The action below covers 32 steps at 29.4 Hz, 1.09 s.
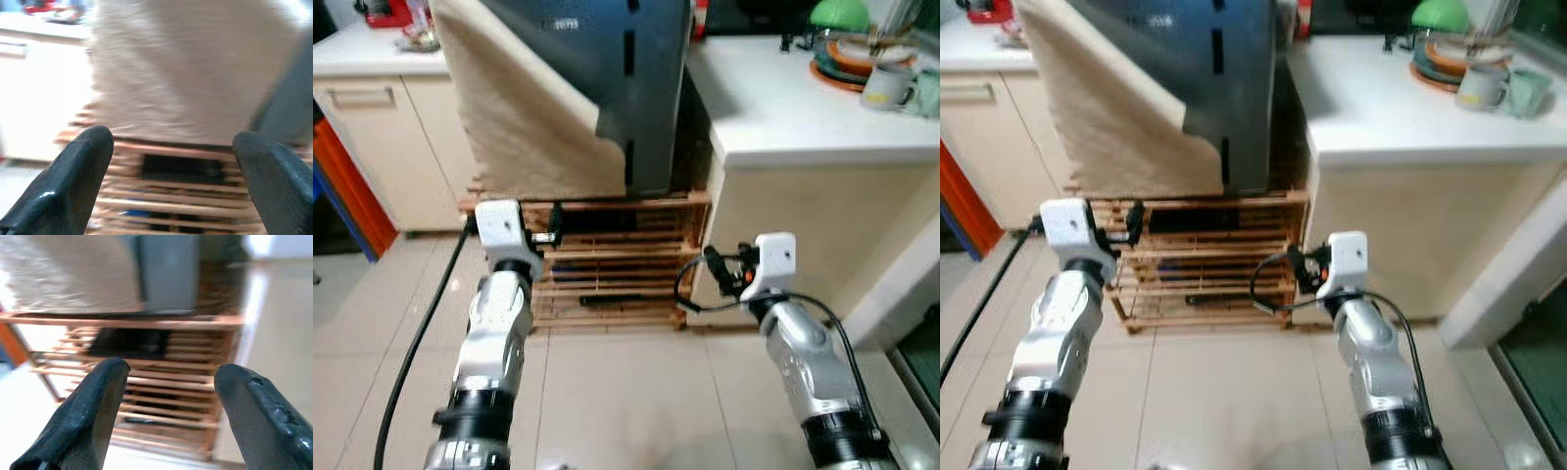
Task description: Restocking fridge
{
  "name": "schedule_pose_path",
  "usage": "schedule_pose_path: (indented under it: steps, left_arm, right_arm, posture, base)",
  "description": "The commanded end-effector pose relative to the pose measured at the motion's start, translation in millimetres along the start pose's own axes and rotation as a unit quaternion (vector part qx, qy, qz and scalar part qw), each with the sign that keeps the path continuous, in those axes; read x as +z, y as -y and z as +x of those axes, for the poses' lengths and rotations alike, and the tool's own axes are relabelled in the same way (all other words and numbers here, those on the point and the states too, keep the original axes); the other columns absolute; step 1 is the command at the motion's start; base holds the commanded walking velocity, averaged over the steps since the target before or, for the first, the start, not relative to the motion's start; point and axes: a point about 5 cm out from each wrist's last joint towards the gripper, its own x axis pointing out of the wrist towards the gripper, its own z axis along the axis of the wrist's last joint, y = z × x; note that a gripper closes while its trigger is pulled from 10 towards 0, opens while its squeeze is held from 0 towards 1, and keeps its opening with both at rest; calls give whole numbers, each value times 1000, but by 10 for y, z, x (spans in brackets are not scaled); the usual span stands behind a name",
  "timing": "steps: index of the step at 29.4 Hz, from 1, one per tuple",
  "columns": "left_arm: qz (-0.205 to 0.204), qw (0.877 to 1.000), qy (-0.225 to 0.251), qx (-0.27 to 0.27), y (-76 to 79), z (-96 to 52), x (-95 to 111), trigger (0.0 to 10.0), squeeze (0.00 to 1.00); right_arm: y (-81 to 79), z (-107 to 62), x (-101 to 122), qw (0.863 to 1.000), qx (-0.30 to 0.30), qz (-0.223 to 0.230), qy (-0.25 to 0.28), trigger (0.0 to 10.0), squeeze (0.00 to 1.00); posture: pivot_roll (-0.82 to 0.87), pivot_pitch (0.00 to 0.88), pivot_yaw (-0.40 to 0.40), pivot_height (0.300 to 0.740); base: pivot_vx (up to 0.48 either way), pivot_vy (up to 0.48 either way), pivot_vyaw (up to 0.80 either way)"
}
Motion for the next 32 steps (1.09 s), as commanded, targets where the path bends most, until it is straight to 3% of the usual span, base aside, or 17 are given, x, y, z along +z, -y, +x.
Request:
schedule_pose_path:
  steps: [1, 8, 12, 13, 16, 21, 26, 29, 32]
  left_arm:
    - [-2, 1000, 3, 8, -20, 2, 26, 10000, 0]
    - [-3, 1000, -7, 22, -11, 11, -14, 10000, 0]
    - [35, 999, -8, 3, 69, 38, -60, 10000, 0]
    - [38, 999, -10, 0, 95, 40, -76, 10000, 0]
    - [-6, 1000, 9, -16, 185, 6, -23, 10000, 0]
    - [-8, 1000, -2, 11, 165, -38, -104, 10000, 0]
    - [5, 1000, -10, 15, 170, 7, -127, 10000, 0]
    - [12, 1000, -16, -5, 208, 28, -111, 10000, 0]
    - [33, 998, -20, -39, 268, 48, -105, 10000, 0]
  right_arm:
    - [-22, 26, 35, 1000, 10, -10, 5, 10000, 251]
    - [76, 27, 65, 1000, 8, -23, 4, 10000, 251]
    - [126, 16, 74, 999, 6, -33, -1, 10000, 251]
    - [106, 20, 76, 999, 12, -36, -3, 10000, 251]
    - [-12, 56, 122, 997, 49, -59, 2, 10000, 247]
    - [-324, 169, 306, 992, 105, -62, 35, 10000, 251]
    - [-563, 234, 222, 991, 120, -49, 26, 10000, 243]
    - [-625, 209, 222, 991, 119, -57, 33, 10000, 235]
    - [-578, 177, 255, 990, 111, -70, 45, 10000, 231]
  posture:
    - [-85, 0, 28, 740]
    - [-79, 0, -7, 740]
    - [-88, 0, -38, 740]
    - [-87, 0, -42, 740]
    - [-75, 0, -57, 740]
    - [-67, 0, -63, 740]
    - [-33, 0, -75, 740]
    - [-37, 0, -62, 740]
    - [-60, 0, -34, 740]
  base:
    - [0, 480, 0]
    - [0, 480, 0]
    - [0, 240, 0]
    - [0, 0, 0]
    - [0, 0, 0]
    - [454, 0, 0]
    - [455, 0, 0]
    - [460, 0, 0]
    - [461, 0, 0]
